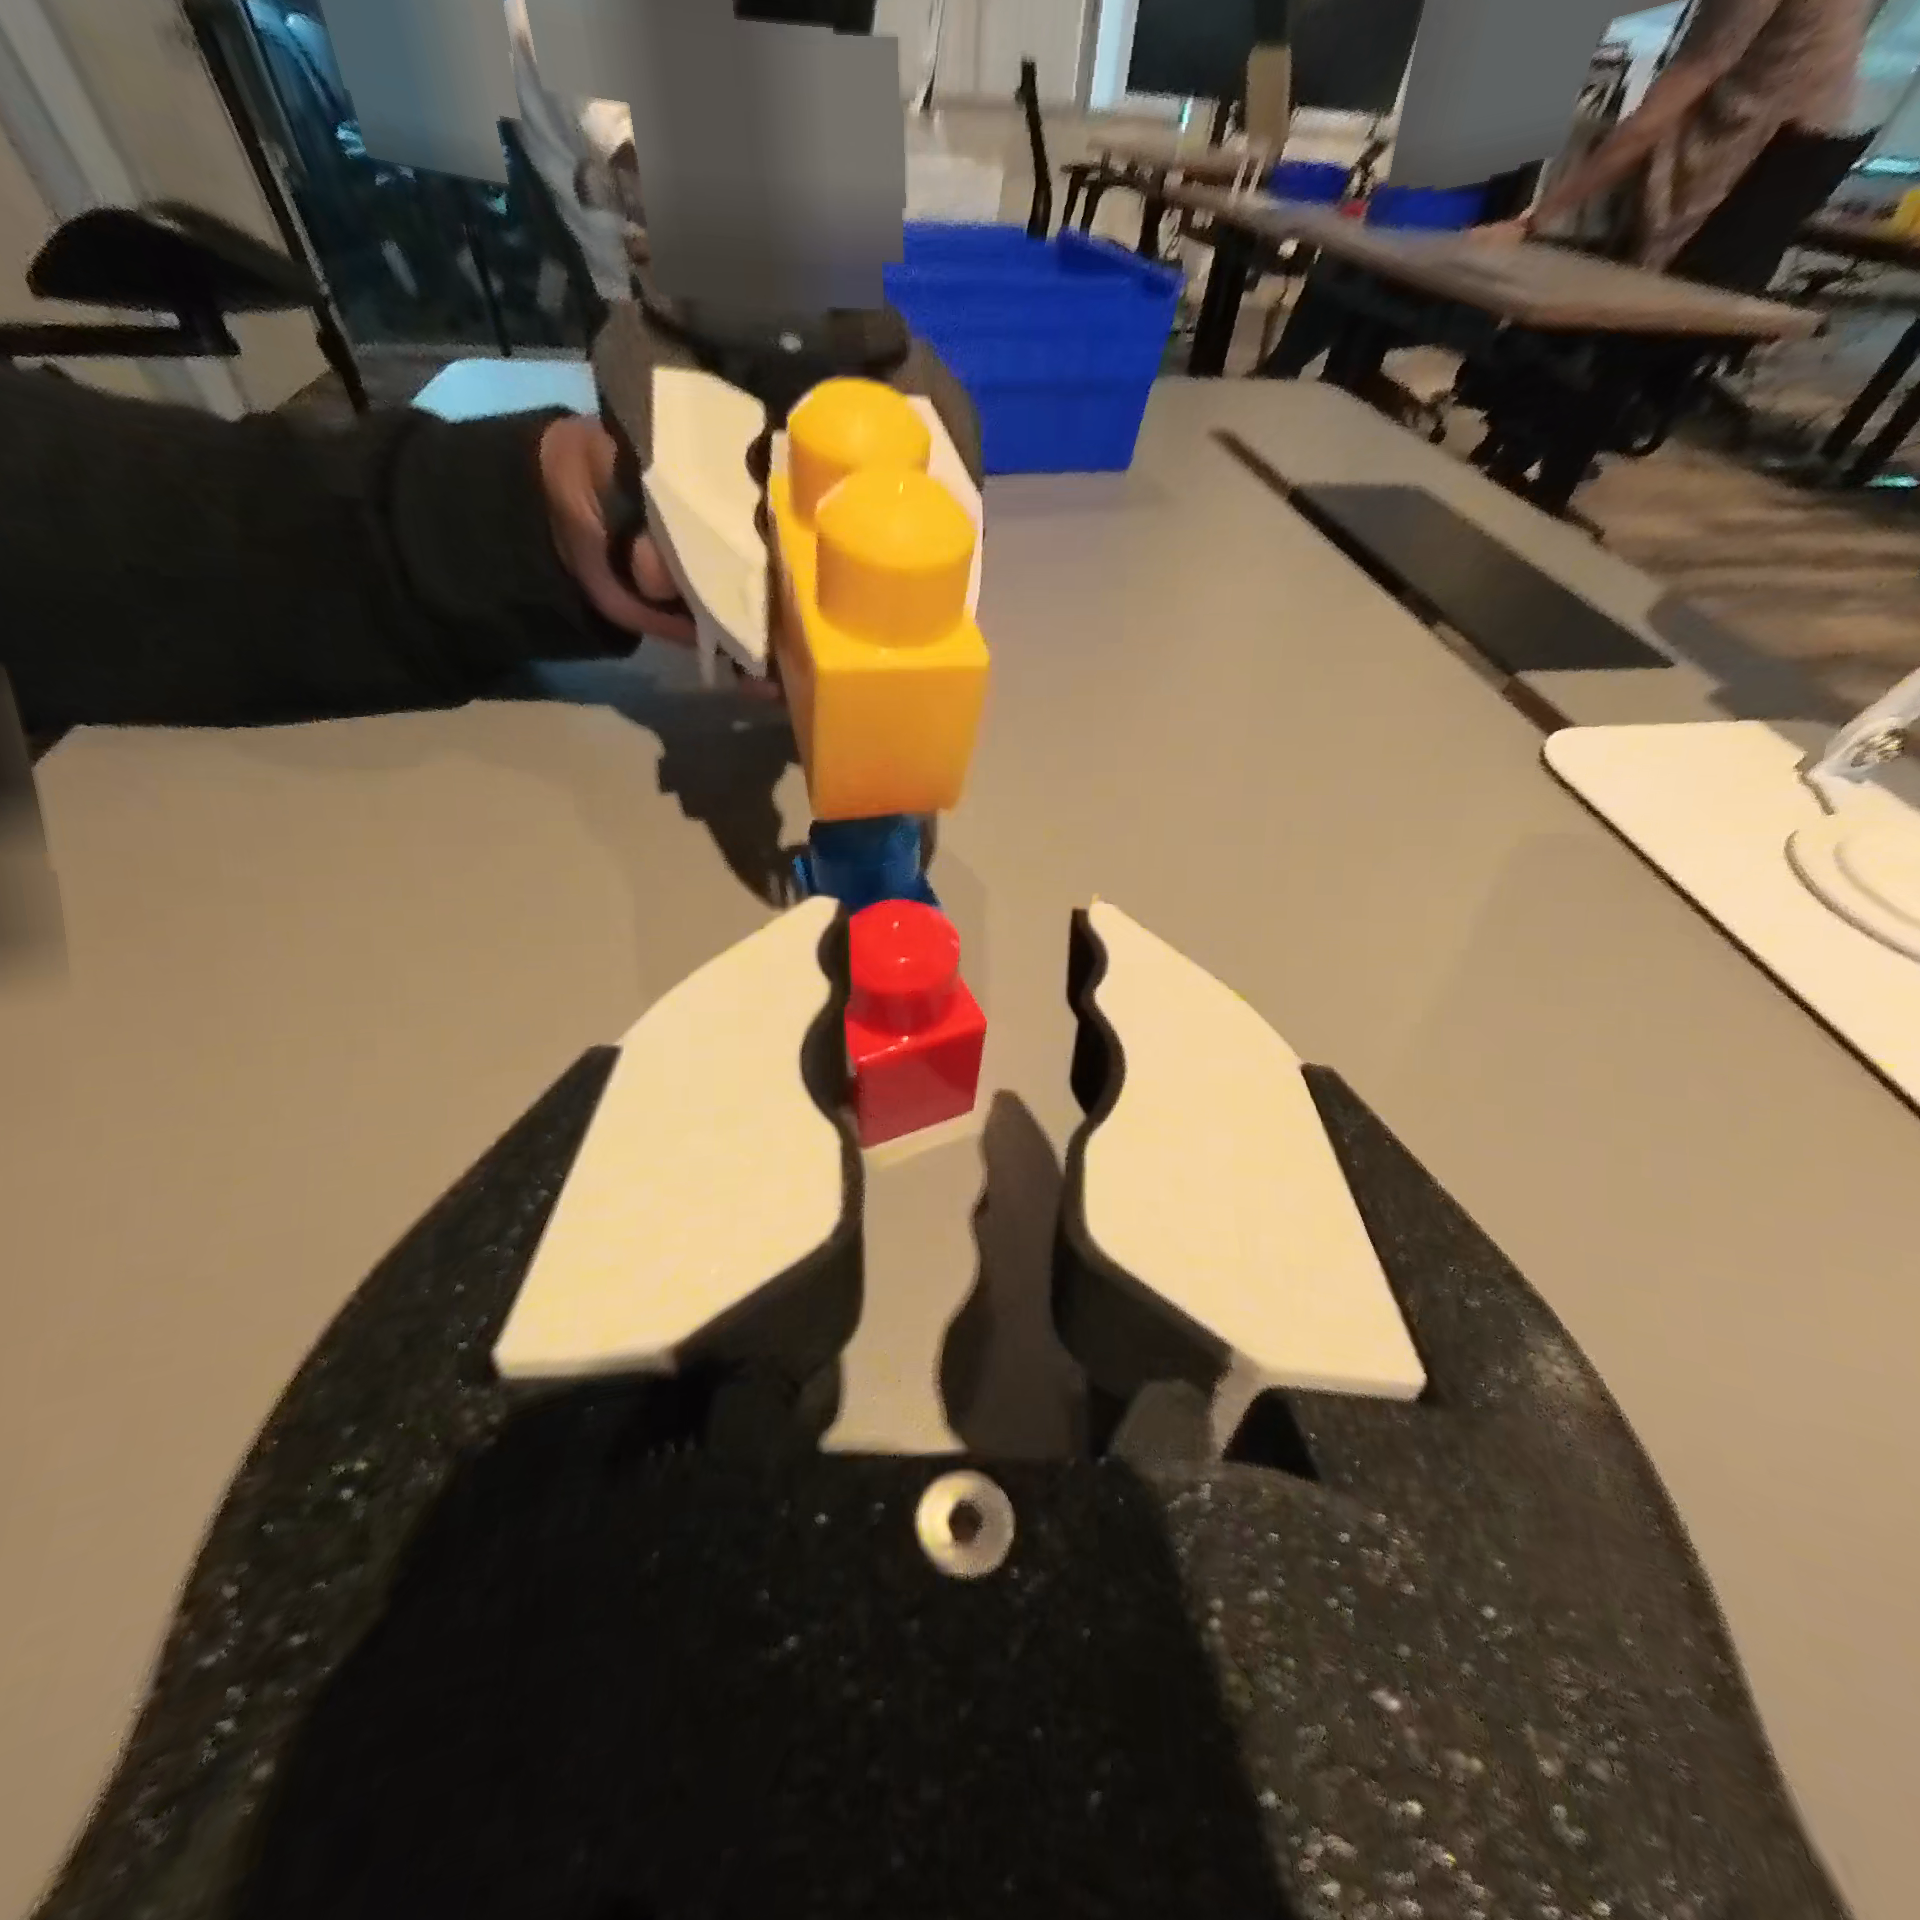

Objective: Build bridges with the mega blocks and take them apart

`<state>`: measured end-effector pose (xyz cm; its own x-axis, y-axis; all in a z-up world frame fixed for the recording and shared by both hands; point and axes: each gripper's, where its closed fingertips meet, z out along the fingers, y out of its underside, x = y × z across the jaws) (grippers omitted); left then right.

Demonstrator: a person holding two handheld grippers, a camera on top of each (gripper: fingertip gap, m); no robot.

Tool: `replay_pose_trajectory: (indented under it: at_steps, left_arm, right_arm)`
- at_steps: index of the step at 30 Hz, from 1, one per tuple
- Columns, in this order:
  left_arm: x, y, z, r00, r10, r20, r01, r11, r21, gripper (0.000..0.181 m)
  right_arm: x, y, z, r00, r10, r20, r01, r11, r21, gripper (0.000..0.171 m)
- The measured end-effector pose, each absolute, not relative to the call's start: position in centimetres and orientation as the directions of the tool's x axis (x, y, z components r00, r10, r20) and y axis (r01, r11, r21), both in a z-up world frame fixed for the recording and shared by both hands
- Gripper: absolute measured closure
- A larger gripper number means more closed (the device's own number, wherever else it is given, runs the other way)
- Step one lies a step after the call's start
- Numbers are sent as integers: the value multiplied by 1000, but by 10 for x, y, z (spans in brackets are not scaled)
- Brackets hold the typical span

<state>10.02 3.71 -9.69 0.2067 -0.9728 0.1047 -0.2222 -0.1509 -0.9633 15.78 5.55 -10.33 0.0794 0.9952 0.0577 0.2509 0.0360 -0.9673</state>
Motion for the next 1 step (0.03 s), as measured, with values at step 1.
replay_pose_trajectory:
  at_steps: [1]
  left_arm:
    - [101,37,-98,206,-973,105,-225,-152,-962,145]
  right_arm:
    - [158,57,-102,89,994,61,240,38,-970,131]
